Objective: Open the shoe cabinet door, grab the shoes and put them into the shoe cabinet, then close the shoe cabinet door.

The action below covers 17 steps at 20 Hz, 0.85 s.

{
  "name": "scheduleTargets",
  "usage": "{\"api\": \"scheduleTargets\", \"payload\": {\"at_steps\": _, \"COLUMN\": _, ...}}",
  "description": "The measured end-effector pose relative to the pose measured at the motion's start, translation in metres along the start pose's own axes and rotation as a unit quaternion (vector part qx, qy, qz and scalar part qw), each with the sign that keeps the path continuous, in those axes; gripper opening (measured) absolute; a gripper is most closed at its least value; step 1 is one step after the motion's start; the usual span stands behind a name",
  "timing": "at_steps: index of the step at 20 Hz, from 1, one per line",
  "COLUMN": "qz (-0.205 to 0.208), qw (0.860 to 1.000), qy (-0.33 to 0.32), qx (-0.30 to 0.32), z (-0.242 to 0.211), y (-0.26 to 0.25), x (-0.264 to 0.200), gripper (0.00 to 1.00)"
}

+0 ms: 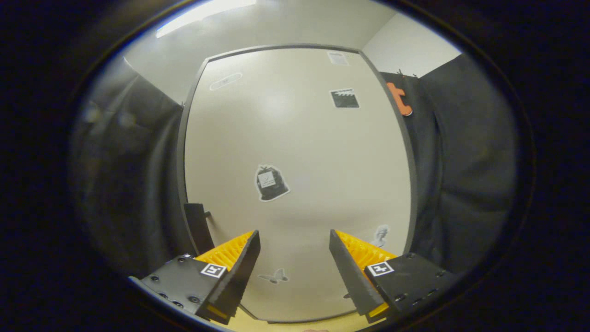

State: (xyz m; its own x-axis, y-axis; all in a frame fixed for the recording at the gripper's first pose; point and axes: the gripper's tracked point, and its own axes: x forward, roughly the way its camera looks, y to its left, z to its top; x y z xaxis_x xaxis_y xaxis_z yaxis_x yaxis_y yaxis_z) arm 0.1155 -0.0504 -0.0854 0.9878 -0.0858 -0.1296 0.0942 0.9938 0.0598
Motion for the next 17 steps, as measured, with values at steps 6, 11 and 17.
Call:
{"api": "scheduleTargets", "payload": {"at_steps": 6, "qz": -0.002, "qw": 1.0, "qy": -0.026, "qx": -0.004, "z": 0.033, "y": -0.078, "x": -0.032, "gripper": 0.95}}
{"api": "scheduleTargets", "payload": {"at_steps": 11, "qz": 0.009, "qw": 0.999, "qy": -0.033, "qx": -0.012, "z": 0.054, "y": -0.163, "x": -0.047, "gripper": 0.95}}
{"api": "scheduleTargets", "payload": {"at_steps": 17, "qz": 0.006, "qw": 0.999, "qy": -0.029, "qx": -0.034, "z": 0.059, "y": -0.269, "x": -0.054, "gripper": 0.95}}
